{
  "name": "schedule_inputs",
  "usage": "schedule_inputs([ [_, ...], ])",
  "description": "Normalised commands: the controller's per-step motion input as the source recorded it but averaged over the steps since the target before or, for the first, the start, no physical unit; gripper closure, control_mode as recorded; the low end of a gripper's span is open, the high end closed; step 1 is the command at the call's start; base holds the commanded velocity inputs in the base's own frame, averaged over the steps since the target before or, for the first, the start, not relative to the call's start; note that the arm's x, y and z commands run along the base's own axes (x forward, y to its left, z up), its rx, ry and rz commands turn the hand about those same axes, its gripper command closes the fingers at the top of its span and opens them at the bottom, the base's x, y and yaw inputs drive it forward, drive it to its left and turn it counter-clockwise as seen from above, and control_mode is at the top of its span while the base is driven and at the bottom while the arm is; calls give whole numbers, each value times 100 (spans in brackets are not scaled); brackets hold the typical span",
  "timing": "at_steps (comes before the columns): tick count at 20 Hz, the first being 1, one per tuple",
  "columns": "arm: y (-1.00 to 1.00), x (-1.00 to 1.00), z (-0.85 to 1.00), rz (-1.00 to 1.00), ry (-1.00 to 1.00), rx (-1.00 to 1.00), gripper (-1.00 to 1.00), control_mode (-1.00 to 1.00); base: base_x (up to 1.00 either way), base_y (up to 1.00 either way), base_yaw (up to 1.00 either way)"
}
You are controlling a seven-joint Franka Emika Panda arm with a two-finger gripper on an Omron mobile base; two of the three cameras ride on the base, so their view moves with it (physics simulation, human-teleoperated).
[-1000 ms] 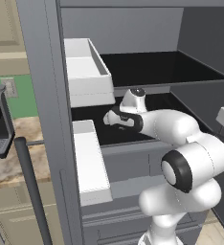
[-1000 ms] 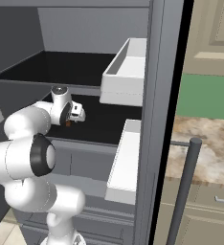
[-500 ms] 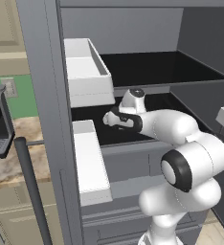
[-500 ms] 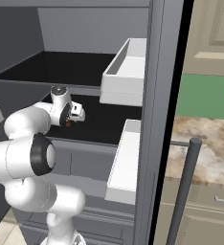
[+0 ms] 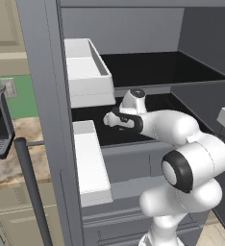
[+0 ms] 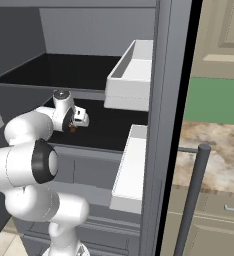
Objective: Open the fridge, remove the banana, squash, and chicken drumstick, and place them on any counter.
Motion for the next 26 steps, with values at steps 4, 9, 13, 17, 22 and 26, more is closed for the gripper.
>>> schedule_inputs([
  [4, 0, 0, 0, 0, 0, 0, 100, -100, 0, 0, 0],
  [9, 0, -11, 0, 5, -3, 0, 100, -100, 0, 0, 0],
  [13, 0, -52, 23, 21, -2, 0, 100, -100, 0, 0, 0],
  [17, 0, -94, 47, 16, 0, -5, 100, -100, 0, 0, 0],
  [22, -8, -100, 66, 4, 0, -6, 100, -100, 0, 0, 0],
  [26, -14, -100, 95, 0, 0, -7, 100, -100, 0, 0, 0],
])
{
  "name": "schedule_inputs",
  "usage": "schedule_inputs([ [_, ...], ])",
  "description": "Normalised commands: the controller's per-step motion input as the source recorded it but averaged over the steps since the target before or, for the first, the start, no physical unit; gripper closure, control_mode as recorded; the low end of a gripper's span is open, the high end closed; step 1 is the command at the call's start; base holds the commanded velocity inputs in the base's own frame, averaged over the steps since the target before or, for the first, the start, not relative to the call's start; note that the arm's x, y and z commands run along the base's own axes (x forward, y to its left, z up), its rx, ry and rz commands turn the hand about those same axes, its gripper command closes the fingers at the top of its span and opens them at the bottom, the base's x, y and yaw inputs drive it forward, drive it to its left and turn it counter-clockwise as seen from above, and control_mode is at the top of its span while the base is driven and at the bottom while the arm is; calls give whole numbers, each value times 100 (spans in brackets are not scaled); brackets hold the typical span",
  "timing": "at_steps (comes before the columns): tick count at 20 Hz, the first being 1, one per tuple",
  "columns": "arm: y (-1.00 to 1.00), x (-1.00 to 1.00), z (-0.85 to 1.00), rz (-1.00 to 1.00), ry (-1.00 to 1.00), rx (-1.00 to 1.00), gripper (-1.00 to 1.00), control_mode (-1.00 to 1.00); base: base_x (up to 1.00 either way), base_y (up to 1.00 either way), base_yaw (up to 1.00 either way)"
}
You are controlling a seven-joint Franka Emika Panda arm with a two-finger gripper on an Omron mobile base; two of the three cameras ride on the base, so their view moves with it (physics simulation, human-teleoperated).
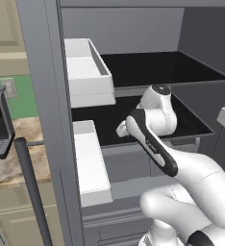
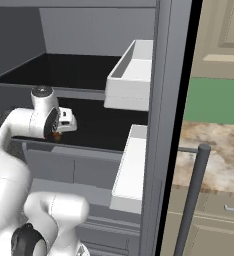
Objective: Open the fridge, remove the banana, squash, and chicken drumstick, and place them on any counter.
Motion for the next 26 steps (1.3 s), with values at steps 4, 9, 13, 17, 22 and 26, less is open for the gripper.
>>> schedule_inputs([
  [4, -13, -100, 100, 0, 0, -9, 100, -100, 0, 0, 0],
  [9, -25, -100, 82, 0, 0, -3, 100, -100, 0, 0, 0],
  [13, -36, -95, 65, 0, 0, 0, 100, -100, 0, 0, 0],
  [17, -39, -77, 49, 0, 0, 0, 100, -100, 0, 0, 0],
  [22, -14, -11, 6, 0, 0, 0, 100, -100, 0, 0, 0],
  [26, 0, 0, 0, 0, 0, 0, 100, -100, 0, 0, 0],
])
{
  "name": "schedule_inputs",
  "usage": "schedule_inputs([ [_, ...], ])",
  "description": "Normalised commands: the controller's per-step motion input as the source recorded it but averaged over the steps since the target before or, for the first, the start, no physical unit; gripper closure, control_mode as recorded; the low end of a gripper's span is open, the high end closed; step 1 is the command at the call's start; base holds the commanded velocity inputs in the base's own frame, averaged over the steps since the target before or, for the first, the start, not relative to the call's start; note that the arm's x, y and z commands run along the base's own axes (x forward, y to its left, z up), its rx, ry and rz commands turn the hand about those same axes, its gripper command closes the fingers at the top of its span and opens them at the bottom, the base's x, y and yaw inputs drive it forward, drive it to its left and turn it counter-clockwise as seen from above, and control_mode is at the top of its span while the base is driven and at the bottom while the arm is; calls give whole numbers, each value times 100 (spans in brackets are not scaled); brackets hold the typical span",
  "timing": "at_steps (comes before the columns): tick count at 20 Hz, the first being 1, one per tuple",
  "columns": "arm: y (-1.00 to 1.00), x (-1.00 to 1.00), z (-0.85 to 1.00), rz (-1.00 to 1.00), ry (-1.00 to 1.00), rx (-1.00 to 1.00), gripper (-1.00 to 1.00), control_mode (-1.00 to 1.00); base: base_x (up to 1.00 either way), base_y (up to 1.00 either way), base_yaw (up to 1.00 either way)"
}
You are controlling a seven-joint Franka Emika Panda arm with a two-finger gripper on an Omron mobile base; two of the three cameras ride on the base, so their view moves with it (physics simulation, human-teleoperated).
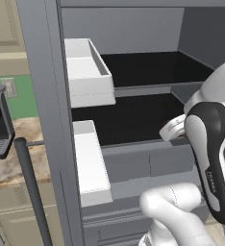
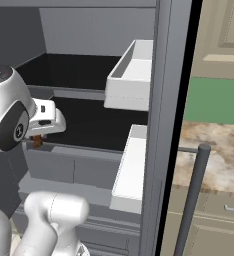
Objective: Open the fridge, remove the banana, squash, and chicken drumstick, and place them on any counter.
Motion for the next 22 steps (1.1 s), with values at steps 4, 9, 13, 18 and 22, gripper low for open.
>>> schedule_inputs([
  [4, 0, 0, 0, 0, 0, 0, 100, -100, 0, 0, 0],
  [9, 0, 0, 0, 0, 0, 0, 100, -100, 0, 0, 0],
  [13, 0, -2, 0, 0, 0, 0, 100, 100, -38, -8, -1],
  [18, 0, 0, 0, 0, 0, 0, 100, 100, -100, -47, -10],
  [22, 0, 0, 0, 0, 0, 0, 100, 100, -100, -54, -12],
])
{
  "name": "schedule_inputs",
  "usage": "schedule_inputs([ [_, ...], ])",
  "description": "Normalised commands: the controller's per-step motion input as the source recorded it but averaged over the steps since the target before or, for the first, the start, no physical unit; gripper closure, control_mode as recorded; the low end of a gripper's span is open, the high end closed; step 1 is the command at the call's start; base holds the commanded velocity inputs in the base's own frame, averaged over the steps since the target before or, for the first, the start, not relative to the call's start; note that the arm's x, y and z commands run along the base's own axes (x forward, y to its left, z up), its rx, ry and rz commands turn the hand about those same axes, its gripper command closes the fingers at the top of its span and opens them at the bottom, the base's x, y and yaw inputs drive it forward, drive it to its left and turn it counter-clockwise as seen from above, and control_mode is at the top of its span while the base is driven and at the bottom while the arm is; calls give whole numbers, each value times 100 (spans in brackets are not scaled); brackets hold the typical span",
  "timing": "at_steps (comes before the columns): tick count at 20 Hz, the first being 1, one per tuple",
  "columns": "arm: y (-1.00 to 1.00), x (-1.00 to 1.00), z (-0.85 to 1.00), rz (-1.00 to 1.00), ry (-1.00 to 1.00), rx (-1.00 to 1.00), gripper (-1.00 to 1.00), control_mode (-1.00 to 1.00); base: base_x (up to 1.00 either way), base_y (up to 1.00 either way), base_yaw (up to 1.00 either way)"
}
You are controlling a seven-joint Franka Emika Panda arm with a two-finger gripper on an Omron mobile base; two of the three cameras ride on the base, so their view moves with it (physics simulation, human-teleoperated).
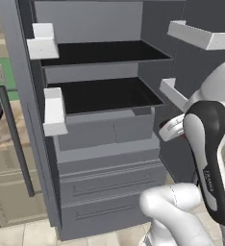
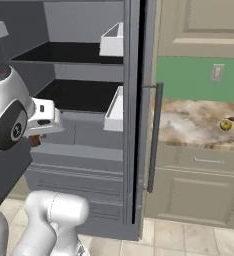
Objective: Open the fridge, remove the banana, squash, and chicken drumstick, and place them on any counter.
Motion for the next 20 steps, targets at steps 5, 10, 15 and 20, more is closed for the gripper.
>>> schedule_inputs([
  [5, 0, 0, 0, 0, 0, 0, 100, 100, -66, -22, -6],
  [10, 0, 0, 0, 0, 0, 0, 100, 100, 0, 0, 0],
  [15, 0, 0, 0, 0, 0, 0, 100, 100, 0, -3, 0],
  [20, 0, 0, 0, 0, 0, 0, 100, 100, 0, -51, 1],
])
